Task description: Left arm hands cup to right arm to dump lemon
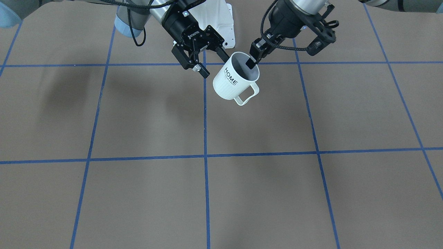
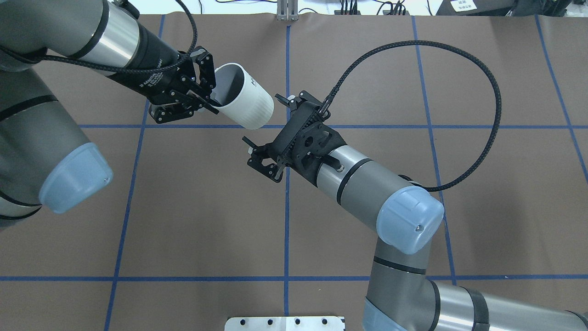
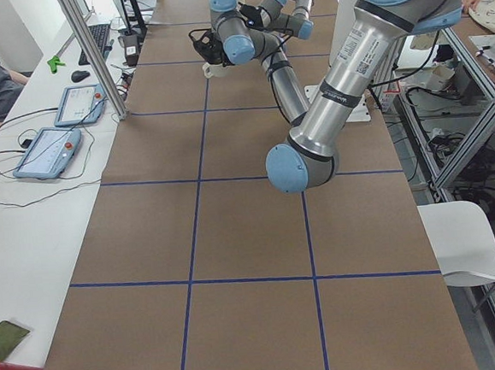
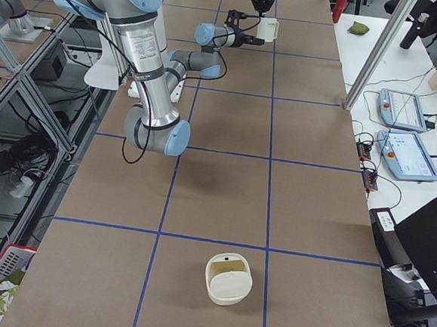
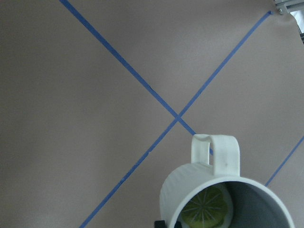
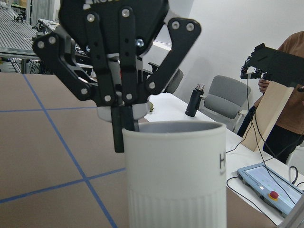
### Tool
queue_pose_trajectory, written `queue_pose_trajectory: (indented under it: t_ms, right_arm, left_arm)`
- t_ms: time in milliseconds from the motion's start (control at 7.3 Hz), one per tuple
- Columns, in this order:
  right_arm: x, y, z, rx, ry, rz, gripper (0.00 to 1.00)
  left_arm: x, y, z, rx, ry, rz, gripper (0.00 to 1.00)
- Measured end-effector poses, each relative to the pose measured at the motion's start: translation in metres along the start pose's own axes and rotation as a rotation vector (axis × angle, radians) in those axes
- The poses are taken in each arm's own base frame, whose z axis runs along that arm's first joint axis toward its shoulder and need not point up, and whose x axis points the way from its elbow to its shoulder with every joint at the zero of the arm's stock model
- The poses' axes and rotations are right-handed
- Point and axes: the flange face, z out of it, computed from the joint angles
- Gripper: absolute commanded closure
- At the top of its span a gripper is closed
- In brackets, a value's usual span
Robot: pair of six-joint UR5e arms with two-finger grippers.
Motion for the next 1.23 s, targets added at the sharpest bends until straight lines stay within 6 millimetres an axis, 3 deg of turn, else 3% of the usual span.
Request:
queue_pose_trajectory:
  t_ms: [1233]
  right_arm:
    - [-0.012, 0.005, -0.004, 0.002, 0.030, 0.005, 0.02]
  left_arm:
    - [-0.003, 0.019, 0.005, -0.020, 0.001, 0.010, 1.00]
